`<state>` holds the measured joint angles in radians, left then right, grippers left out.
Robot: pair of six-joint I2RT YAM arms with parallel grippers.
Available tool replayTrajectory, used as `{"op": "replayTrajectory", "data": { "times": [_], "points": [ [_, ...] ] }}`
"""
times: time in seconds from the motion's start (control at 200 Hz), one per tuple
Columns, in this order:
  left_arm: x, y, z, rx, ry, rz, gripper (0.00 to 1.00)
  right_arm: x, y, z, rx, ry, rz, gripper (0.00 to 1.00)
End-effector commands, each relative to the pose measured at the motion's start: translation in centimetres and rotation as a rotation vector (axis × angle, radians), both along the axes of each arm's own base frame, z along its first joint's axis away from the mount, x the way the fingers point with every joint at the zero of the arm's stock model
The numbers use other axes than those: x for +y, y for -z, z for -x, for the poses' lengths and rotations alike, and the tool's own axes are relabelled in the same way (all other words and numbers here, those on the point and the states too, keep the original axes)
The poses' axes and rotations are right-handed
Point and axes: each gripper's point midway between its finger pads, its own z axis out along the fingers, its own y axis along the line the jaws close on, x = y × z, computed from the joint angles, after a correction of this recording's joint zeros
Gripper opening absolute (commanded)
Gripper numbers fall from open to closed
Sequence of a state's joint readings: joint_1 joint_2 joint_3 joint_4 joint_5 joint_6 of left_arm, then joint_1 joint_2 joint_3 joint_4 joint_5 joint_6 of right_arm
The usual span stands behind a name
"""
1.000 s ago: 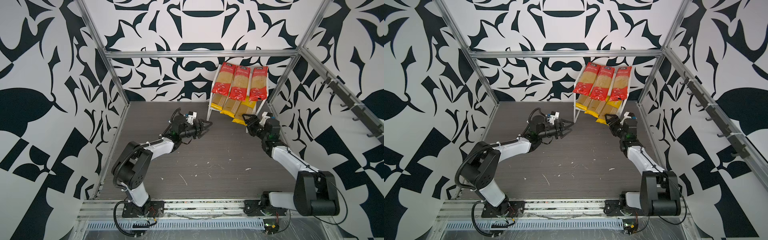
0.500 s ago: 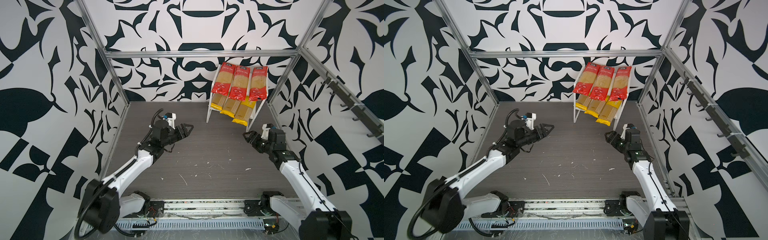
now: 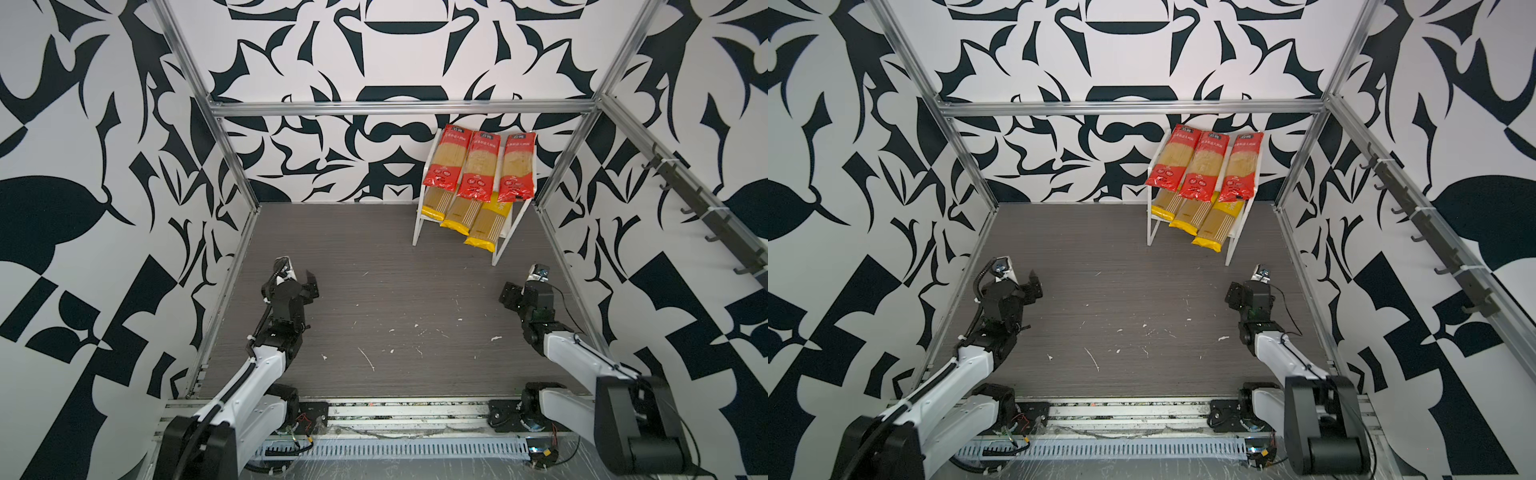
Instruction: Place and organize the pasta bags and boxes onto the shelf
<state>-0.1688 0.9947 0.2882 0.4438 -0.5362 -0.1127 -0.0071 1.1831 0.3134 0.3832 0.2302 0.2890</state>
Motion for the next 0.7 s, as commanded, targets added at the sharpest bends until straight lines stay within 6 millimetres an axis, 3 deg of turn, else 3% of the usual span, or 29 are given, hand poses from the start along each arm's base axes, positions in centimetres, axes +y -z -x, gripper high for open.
{"op": "replayTrajectory", "data": {
  "times": [0.0,0.155,0.31,0.385,0.44,0.57,0.695],
  "points": [
    [2.5,-1.4,-1.1,-0.181,-0.064,0.038,0.95,-0.6,-4.0,-3.1,-0.208,-0.002,0.074,0.83],
    [1.9,1.6,-3.4,-0.135,0.033,0.057,0.96,-0.2,-3.5,-3.2,-0.259,-0.048,0.115,0.81],
    [2.2,4.3,-5.0,-0.082,0.022,0.056,0.97,0.2,-2.5,-3.3,-0.307,-0.072,0.121,0.84],
    [2.8,4.7,-5.7,-0.074,-0.006,0.038,1.0,1.2,-1.5,-3.3,-0.316,-0.128,0.11,0.84],
    [3.3,5.2,-5.7,-0.005,-0.031,0.08,0.99,1.5,-1.9,-3.3,-0.362,-0.148,0.118,0.86],
    [4.1,5.0,-5.9,-0.04,-0.043,0.107,0.99,1.3,-1.3,-3.8,-0.298,-0.135,0.111,0.87],
    [3.9,5.1,-5.9,-0.016,-0.04,0.12,0.99,1.4,-1.1,-4.2,-0.276,-0.142,0.118,0.97]
  ]
}}
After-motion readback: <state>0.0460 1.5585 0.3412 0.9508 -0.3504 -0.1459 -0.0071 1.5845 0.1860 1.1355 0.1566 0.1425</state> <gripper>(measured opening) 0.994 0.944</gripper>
